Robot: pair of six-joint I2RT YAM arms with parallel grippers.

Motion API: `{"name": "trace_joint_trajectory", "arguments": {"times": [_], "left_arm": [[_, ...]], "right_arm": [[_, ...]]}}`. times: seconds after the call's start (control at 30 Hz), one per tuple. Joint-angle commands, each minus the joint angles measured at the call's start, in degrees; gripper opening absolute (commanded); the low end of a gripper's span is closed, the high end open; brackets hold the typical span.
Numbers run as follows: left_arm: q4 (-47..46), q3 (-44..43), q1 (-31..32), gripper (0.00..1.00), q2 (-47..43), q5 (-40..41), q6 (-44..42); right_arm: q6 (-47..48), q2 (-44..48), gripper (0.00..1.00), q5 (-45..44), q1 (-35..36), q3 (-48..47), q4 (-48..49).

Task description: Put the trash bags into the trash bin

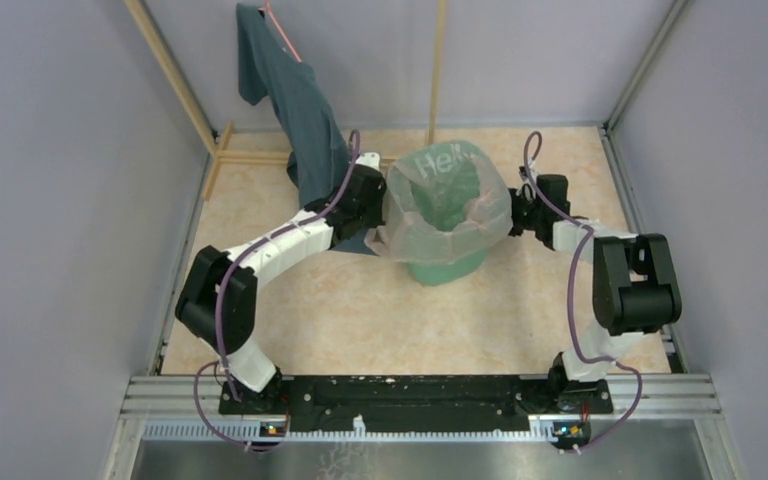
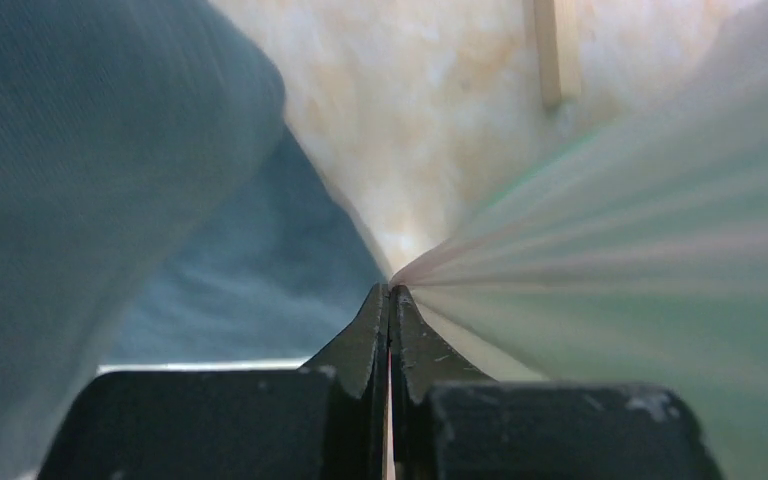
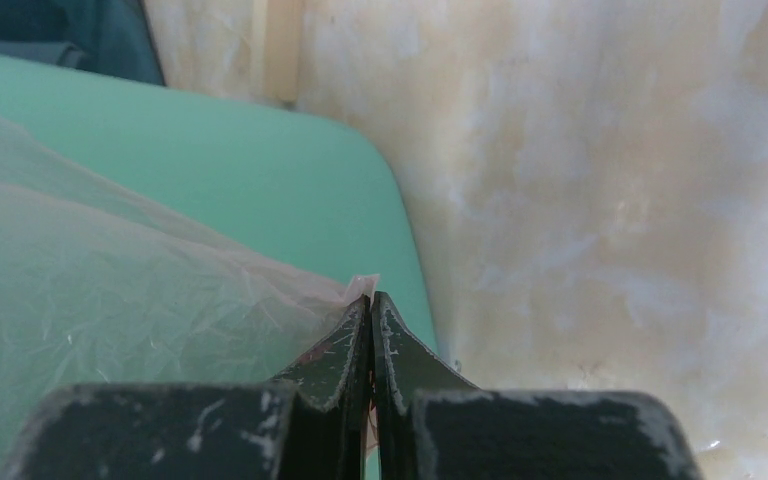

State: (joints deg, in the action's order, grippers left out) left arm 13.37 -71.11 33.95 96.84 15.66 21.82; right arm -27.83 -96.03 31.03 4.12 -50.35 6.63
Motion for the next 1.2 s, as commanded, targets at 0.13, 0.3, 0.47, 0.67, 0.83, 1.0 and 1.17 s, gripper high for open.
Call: {"name": "trace_joint_trajectory", "arguments": {"times": [0.13,0.3,0.47,0.67,0.83,1.0,1.17], "left_arm": [[2.6,11.4,2.9,0.0,-14.9,-7.8,5.2],[6.7,20.2,2.9,0.0,-24.6,-8.6,8.3],[11.5,29.2,2.9,0.0,-35.7,-3.8,10.5],[12.3,35.1,2.8,0.0,-41.9,0.4,13.6],[12.2,35.4,2.9,0.0,-41.7,2.4,13.1],[11.3,35.2,2.9,0.0,-40.9,1.6,13.8],[10.9,36.1,2.9,0.0,-41.8,1.6,14.0]], "right_arm": [[-2.8,5.0,0.0,3.7,6.6,6.3,4.4],[-8.8,10.3,0.0,6.1,11.9,14.1,9.8],[-9.7,15.0,0.0,3.8,15.1,17.2,8.0],[1.4,19.1,0.0,-14.8,10.1,8.2,-15.1],[5.5,21.9,0.0,-26.5,9.3,3.2,-22.4],[6.8,14.0,0.06,-21.1,9.4,2.5,-15.4],[9.6,2.5,0.23,-19.3,13.2,-5.1,-22.6]]}}
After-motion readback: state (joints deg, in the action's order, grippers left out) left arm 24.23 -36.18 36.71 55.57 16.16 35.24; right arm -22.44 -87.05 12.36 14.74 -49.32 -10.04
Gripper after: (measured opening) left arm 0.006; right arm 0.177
